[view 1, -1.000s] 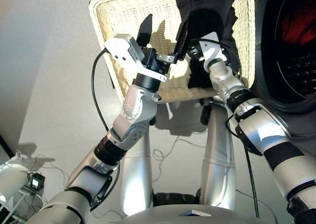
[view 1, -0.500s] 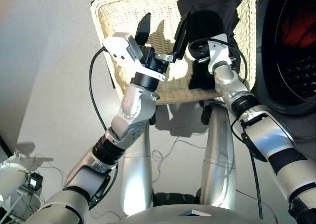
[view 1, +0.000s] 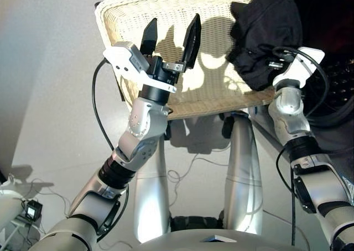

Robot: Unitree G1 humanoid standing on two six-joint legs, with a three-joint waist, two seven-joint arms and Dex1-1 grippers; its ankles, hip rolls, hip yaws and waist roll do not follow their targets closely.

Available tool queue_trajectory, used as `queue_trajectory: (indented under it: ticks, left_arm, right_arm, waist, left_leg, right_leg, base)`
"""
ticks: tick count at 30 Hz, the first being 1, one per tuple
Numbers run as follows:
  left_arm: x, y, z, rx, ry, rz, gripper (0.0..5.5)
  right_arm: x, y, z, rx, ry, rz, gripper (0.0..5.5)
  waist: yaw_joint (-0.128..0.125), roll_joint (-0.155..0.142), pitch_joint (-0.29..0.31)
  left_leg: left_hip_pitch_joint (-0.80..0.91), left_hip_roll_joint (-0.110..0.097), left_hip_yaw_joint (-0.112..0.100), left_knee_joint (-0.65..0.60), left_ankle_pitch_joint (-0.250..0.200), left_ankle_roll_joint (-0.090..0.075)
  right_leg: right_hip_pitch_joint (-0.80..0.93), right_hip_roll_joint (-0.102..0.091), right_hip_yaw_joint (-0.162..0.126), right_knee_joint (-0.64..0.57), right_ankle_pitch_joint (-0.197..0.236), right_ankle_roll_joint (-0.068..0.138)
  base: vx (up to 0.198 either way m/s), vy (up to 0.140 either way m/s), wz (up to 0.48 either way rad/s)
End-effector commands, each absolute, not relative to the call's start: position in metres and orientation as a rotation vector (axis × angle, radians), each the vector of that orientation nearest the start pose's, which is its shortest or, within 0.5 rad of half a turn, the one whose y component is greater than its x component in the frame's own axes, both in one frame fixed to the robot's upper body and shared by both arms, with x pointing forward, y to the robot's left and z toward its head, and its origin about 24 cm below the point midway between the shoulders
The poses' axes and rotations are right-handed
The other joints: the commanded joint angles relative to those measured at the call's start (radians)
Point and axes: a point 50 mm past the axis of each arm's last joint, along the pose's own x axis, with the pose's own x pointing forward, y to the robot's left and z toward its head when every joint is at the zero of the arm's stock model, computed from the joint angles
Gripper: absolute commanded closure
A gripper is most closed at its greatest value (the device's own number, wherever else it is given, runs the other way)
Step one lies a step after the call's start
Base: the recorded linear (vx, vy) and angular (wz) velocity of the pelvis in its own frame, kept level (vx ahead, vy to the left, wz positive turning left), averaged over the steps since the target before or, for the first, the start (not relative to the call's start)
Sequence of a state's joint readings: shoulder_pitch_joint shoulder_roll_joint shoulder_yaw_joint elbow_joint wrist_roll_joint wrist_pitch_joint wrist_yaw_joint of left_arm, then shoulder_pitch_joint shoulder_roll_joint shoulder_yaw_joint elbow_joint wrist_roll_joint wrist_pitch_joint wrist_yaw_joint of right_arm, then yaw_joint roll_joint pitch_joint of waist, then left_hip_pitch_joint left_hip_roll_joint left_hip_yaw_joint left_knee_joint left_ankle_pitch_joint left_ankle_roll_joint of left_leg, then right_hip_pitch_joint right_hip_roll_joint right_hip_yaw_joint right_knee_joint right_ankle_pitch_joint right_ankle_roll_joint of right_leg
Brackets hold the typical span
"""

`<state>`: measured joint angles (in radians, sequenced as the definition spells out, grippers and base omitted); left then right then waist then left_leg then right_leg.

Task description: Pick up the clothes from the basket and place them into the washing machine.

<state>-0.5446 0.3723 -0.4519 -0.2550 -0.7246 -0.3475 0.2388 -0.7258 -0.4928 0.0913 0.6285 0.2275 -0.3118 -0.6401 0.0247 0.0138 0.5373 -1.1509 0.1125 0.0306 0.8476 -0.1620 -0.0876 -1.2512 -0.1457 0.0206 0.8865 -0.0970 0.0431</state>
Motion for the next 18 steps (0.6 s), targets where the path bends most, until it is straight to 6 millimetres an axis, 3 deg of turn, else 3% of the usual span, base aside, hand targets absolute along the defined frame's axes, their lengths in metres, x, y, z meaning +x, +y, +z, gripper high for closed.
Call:
queue_trajectory:
  ticks: [1, 11, 16, 18]
  left_arm:
    - [0.241, 0.088, 0.256, -0.520, -0.922, -0.544, 0.00]
    - [0.240, 0.078, 0.257, -0.519, -0.910, -0.601, 0.00]
    - [0.238, 0.077, 0.255, -0.504, -0.890, -0.632, 0.00]
    - [0.238, 0.076, 0.254, -0.502, -0.885, -0.635, 0.00]
  right_arm:
    - [0.344, -0.294, 0.217, -0.085, -0.624, -0.927, 5.50]
    - [0.337, -0.364, 0.242, -0.264, -0.456, -1.172, 5.50]
    - [0.320, -0.403, 0.252, -0.177, -0.361, -1.258, 5.50]
    - [0.315, -0.409, 0.256, -0.152, -0.355, -1.279, 5.50]
  waist:
    - [-0.002, 0.019, -0.017]
    - [0.024, 0.029, -0.017]
    - [0.034, 0.034, -0.017]
    - [0.034, 0.036, -0.017]
  left_leg:
    - [0.016, 0.018, 0.008, -0.010, 0.011, -0.009]
    - [0.023, 0.016, 0.004, -0.009, 0.011, -0.008]
    - [0.023, 0.016, 0.005, -0.004, 0.008, -0.010]
    - [0.023, 0.016, 0.006, -0.004, 0.008, -0.010]
  right_leg:
    - [0.065, 0.006, 0.020, 0.011, -0.077, 0.078]
    - [0.073, -0.003, 0.022, 0.013, -0.073, 0.085]
    - [0.075, -0.009, 0.022, 0.017, -0.072, 0.086]
    - [0.075, -0.010, 0.022, 0.018, -0.072, 0.086]
  base:
    - [0.000, 0.000, 0.000]
    - [0.000, 0.000, 0.000]
    - [0.000, 0.000, 0.000]
    - [0.000, 0.000, 0.000]
